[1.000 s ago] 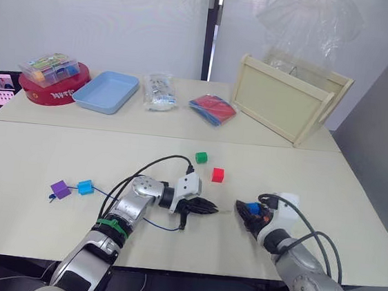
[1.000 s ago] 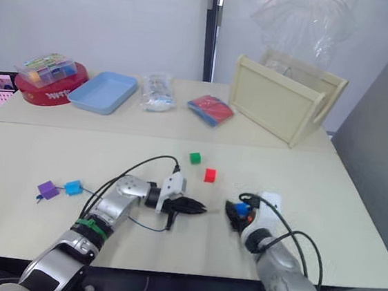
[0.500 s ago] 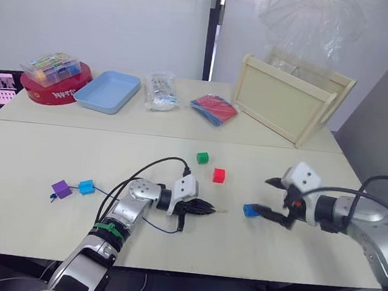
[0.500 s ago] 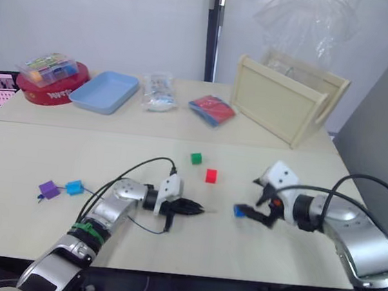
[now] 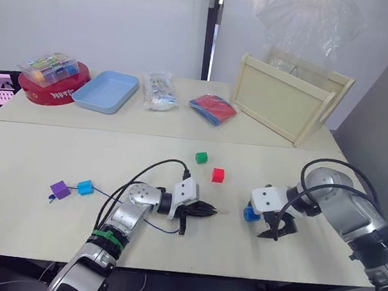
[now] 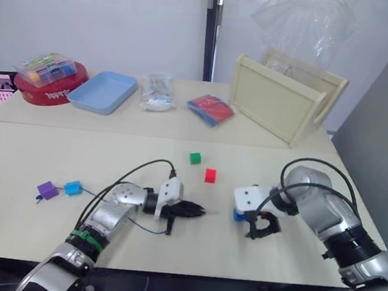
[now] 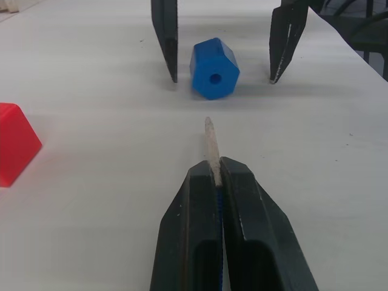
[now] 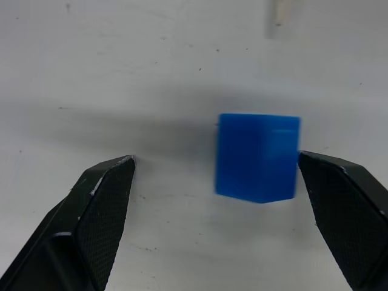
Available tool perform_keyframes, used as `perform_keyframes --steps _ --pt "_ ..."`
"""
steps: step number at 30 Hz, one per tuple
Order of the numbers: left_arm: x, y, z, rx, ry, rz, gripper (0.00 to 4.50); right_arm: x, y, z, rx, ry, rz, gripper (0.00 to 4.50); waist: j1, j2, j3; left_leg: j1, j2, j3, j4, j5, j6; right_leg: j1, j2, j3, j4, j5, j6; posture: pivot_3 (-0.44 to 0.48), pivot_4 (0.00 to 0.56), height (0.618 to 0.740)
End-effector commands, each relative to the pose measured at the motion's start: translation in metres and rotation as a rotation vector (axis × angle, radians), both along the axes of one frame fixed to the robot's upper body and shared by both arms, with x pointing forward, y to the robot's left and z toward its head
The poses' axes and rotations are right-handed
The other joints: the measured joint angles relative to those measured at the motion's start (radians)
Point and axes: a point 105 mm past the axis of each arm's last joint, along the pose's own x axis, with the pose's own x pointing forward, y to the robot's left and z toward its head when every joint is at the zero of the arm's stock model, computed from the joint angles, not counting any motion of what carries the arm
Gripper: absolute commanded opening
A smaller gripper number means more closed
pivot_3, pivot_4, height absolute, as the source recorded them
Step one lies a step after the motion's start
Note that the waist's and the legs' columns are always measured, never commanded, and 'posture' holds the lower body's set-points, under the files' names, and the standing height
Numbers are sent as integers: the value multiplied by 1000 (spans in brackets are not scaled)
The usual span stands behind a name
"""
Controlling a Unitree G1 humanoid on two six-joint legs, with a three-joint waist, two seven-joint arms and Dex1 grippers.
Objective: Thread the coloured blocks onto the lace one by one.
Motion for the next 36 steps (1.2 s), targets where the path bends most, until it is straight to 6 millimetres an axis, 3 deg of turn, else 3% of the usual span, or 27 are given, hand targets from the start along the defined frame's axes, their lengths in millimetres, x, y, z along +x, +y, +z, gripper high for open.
perform_keyframes --steps 1,15,18,25,36 --pt "-1 -2 11 -21 -34 -2 0 4 4 8 14 -20 -23 4472 0 0 0 0 0 0 0 0 0 0 0 0 0 0 0 0 150 740" --pt "0 -2 12 -8 -37 -6 0 1 8 8 19 12 -128 4472 1 0 0 0 0 0 0 0 0 0 0 0 0 0 0 0 150 740" --pt "-1 -5 13 -17 -35 -12 0 -1 9 6 15 26 -143 3657 1 0 0 0 0 0 0 0 0 0 0 0 0 0 0 0 150 740" --pt "-6 -15 17 -33 -30 -43 0 -5 10 3 20 43 -176 1294 2 0 0 0 0 0 0 0 0 0 0 0 0 0 0 0 150 740" --pt "-18 -35 13 -38 -15 -87 0 -9 12 -2 39 54 -204 1288 1 0 0 0 0 0 0 0 0 0 0 0 0 0 0 0 150 740"
